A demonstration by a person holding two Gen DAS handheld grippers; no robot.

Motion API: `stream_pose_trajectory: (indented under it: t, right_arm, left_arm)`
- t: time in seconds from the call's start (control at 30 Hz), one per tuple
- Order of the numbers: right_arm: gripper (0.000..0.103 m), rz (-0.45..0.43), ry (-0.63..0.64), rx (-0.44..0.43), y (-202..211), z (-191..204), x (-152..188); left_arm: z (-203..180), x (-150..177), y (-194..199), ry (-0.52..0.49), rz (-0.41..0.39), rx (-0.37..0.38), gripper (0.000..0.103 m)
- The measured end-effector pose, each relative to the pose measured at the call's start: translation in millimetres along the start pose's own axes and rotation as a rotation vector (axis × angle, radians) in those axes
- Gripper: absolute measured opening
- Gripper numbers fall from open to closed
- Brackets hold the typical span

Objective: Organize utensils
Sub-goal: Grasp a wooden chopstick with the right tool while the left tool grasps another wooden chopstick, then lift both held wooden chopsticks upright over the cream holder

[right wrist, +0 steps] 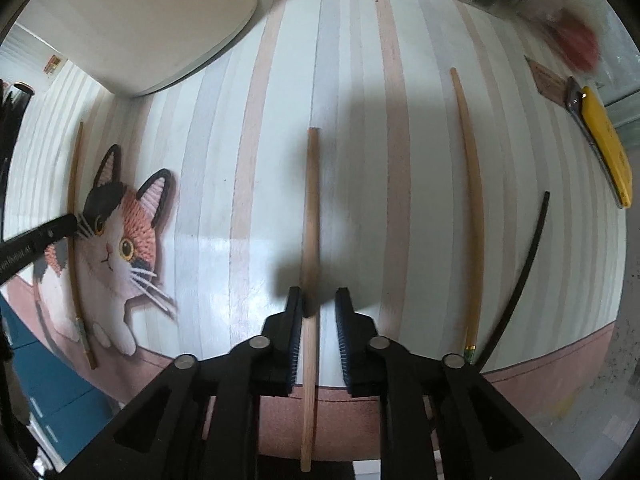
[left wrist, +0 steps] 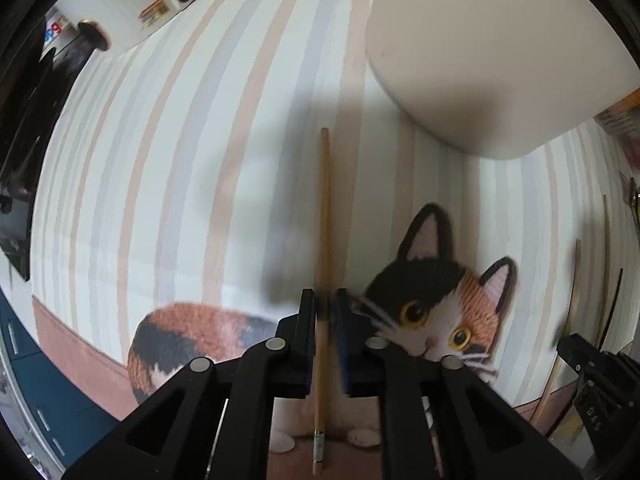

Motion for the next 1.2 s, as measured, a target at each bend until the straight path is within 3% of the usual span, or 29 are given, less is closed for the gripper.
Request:
stream_pose_trajectory:
  t: [0.1, 0.27, 0.43, 0.57, 0.67, 0.83, 0.97, 1.07, 1.13, 1.2]
  right_arm:
    - [0.007, -0.007, 0.002, -0.004, 1.5, 3.2, 1.9]
    - [0.007, 0.028, 0.012, -0.059, 4.7, 23.3, 3.2]
    - [0.007, 0.032, 0.094, -0.025, 6.6, 34.0, 26.1]
    - [0.008, 0.058, 0.068, -0.023, 7.9, 36.9, 29.6]
    - [0.008, 0.066, 0.06, -0.013, 8.9, 31.6, 26.2]
    - [0.008, 0.059, 0.051, -0.008, 7.3, 39.2, 21.9]
    - [0.008, 0.062, 0.042, -0.013, -7.6, 54.0, 4.8]
    - [0.008, 0.064, 0.04, -0.014, -15.2, 43.3, -15.8]
    - [0.008, 0.062, 0.04, -0.011, -15.8, 43.3, -16.0]
    - [0.008, 0.057, 0.047, -0.007, -15.3, 44.2, -17.9]
  left_arm:
    - [-2.0, -4.9, 0.9, -0.048, -0.003, -0.018, 0.004]
    - [-32.5, 12.8, -4.4, -0.123, 0.031, 0.023, 0.005]
    - [-32.2, 18.4, -6.7, -0.088, 0.052, 0.13, 0.006]
    - [-21.6, 9.3, -5.6, -0.047, 0.074, 0.198, 0.009]
    - [-8.0, 5.1, -3.2, -0.059, 0.077, 0.179, 0.009]
    - [-20.8, -2.9, -2.7, -0.116, 0.077, 0.092, 0.009]
    - [-30.0, -8.8, -3.5, -0.155, 0.07, 0.068, 0.02]
    - [-40.0, -16.1, -4.4, -0.197, 0.058, 0.018, 0.02]
    - [-50.8, -21.6, -2.6, -0.2, 0.039, 0.015, 0.016]
    - [-55.0, -27.1, -1.6, -0.2, 0.028, 0.017, 0.005]
Point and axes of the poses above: each gripper's, at about its wrist camera, not at the fingertips, and y roughly against the way its jaws point, z to its left, x to its underside, the point moved 7 cm from there along -y, roughly the way its jaws point, and after that the axes turned 15 degrees about -y, right-handed, at the moved point
